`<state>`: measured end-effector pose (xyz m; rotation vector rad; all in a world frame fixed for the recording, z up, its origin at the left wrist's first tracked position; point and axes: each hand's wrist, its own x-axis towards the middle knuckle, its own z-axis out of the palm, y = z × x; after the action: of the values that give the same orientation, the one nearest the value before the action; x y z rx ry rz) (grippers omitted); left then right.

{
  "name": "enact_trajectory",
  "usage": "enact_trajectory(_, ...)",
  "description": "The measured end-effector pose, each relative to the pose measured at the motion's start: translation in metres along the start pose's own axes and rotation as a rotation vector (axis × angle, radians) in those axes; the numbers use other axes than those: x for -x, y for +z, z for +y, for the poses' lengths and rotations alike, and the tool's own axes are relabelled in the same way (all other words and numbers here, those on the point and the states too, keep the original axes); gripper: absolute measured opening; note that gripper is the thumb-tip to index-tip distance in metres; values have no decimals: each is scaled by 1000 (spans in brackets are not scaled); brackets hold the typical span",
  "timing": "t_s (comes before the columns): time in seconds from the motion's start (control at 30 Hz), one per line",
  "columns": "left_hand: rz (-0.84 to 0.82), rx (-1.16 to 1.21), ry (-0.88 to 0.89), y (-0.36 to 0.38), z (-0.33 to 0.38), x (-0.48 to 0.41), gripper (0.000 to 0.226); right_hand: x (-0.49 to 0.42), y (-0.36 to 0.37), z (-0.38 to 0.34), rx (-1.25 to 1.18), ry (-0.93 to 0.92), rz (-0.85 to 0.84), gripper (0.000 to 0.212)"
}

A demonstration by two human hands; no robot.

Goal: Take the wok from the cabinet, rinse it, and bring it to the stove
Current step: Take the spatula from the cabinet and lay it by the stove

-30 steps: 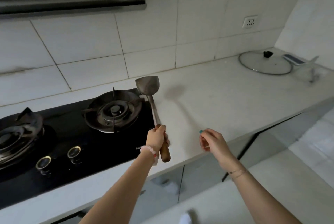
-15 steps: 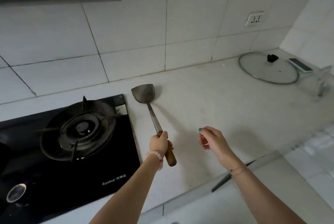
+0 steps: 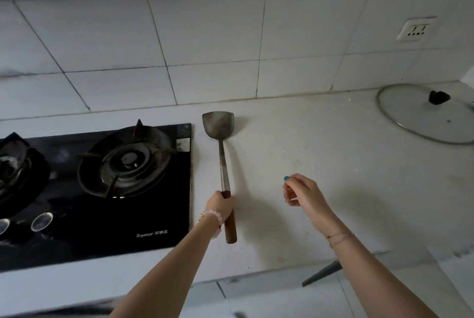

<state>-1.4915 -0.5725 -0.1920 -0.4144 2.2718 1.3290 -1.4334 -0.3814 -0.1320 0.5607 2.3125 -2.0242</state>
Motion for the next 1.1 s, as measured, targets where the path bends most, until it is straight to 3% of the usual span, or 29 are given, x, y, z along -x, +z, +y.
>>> enact_trajectory(0.5,167,-243,79,3,-14,56,37,1,-22,2,372,-181,-167,21)
enact_trajectory(0.77,736,-690,397,-68,-19,128,52,16,12,-20,780,-587,-170,12)
enact_trajectory(0.97,1023,-852,372,-118,-61,199,60,47,58,-33,868,-838,-192,43)
enact_trajectory(1.1,1175,-880,265,-141,-100,242,66,72,101,-43,878,-1050,-205,53)
